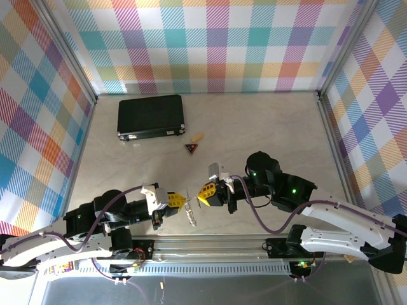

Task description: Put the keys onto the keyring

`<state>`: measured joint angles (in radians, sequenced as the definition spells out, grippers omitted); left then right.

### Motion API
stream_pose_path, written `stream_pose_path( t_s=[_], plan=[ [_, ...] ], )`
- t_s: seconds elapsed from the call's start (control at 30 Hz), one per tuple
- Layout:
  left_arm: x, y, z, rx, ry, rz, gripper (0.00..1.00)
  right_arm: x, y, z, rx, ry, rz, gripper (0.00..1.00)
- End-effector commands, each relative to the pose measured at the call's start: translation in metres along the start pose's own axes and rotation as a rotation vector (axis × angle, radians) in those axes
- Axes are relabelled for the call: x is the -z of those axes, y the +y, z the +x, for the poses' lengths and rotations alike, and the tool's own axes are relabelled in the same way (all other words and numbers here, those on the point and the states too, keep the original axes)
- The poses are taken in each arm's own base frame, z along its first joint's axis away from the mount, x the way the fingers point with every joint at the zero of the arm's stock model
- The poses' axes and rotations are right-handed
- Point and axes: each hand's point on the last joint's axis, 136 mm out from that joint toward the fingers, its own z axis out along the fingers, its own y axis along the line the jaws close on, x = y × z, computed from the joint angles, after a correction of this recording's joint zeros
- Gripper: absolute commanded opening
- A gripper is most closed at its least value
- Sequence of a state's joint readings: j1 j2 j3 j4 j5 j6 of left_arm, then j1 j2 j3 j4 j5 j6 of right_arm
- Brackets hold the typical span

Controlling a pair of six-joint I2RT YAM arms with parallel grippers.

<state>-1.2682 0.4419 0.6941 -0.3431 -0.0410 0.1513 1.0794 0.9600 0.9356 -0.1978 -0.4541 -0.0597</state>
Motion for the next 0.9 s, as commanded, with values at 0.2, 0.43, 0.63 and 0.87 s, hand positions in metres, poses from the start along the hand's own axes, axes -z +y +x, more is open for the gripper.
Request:
stream_pose_path(
  t_s=[0.2,0.43,0.63,0.87],
  plan=[
    [0.0022,-0.0029,-0.0091,-0.007,-0.055,0.017,0.0,-0.0069,0.0081,-0.0101,0.018,-0.031,-0.047,0.0],
    [0.0037,-0.0034,-0.0092,-0.007,-0.06,0.019,0.0,-0.0094,0.0063,-0.0089,0.022,-0.03,-0.032,0.0],
    [0.0041,-0.0039,-0.009,-0.007,-0.062,0.022,0.0,-0.0099,0.0054,-0.01,0.025,-0.041,-0.022,0.0],
    [0.0051,-0.0037,-0.0099,-0.005,-0.064,0.021,0.0,-0.0087,0.002,-0.0085,0.035,-0.041,0.006,0.0]
  ],
)
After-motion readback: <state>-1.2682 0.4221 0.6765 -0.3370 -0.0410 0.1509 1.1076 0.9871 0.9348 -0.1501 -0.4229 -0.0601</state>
